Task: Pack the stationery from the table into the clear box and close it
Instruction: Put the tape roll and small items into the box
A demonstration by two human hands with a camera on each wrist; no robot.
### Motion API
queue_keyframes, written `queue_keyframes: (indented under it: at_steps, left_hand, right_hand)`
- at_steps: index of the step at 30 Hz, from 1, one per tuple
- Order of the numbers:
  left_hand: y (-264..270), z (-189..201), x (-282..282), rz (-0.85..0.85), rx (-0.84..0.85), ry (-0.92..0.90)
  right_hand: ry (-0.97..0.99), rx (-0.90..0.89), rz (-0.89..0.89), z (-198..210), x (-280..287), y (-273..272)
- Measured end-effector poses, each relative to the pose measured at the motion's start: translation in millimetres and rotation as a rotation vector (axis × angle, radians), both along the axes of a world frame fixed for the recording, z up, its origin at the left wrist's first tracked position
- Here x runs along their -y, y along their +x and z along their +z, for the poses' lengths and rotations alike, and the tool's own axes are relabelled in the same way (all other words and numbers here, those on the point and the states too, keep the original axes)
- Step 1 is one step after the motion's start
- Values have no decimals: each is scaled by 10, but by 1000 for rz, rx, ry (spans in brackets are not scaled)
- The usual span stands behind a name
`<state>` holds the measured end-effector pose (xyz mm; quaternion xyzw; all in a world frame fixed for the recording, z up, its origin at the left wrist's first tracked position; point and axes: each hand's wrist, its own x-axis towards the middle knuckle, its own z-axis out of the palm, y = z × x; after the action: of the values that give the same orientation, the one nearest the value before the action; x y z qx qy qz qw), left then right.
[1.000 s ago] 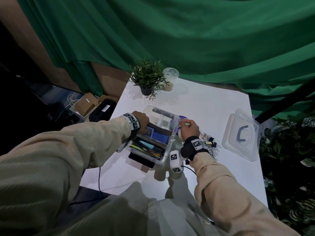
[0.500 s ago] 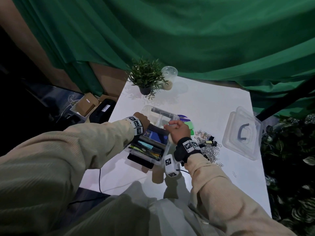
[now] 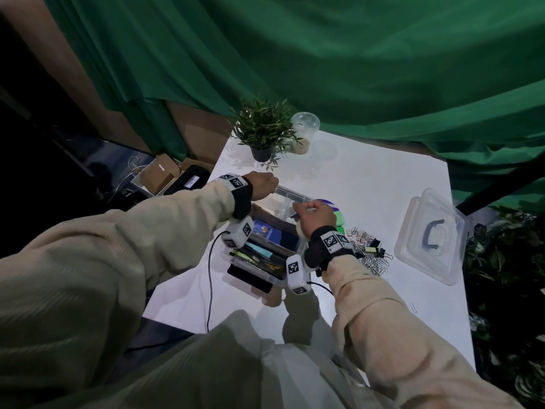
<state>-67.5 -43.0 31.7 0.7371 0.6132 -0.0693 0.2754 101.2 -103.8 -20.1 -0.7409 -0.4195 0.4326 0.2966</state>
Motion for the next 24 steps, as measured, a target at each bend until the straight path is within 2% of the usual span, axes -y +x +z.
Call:
queue_keyframes:
  at_steps: [5,9,14,17,19,21,24]
  left_hand:
    - [29,-118,35,83,102,-34]
    - [-69,-111,48,64,126,-35]
    - [-173,-100,45,15,133,-81]
    - [-179,-125,51,30,144,-70]
    - [-174,-141,64,27,160,-21]
    - [-157,-143,74,11,181,33]
    - [-113,-119,88,-5,185,56]
  right_hand:
    - [4,10,37,73,-166,-159]
    - [-25,-41,37,26,-224,-200]
    - [-68,-156,185,95,-153,-199]
    - [-51,-202,146,85,-122,-136]
    - [-35,-154,98,53,-126,-101]
    - [-26,-56,121,78,-130,-62]
    - [-18,-11,174,176,-113,-30]
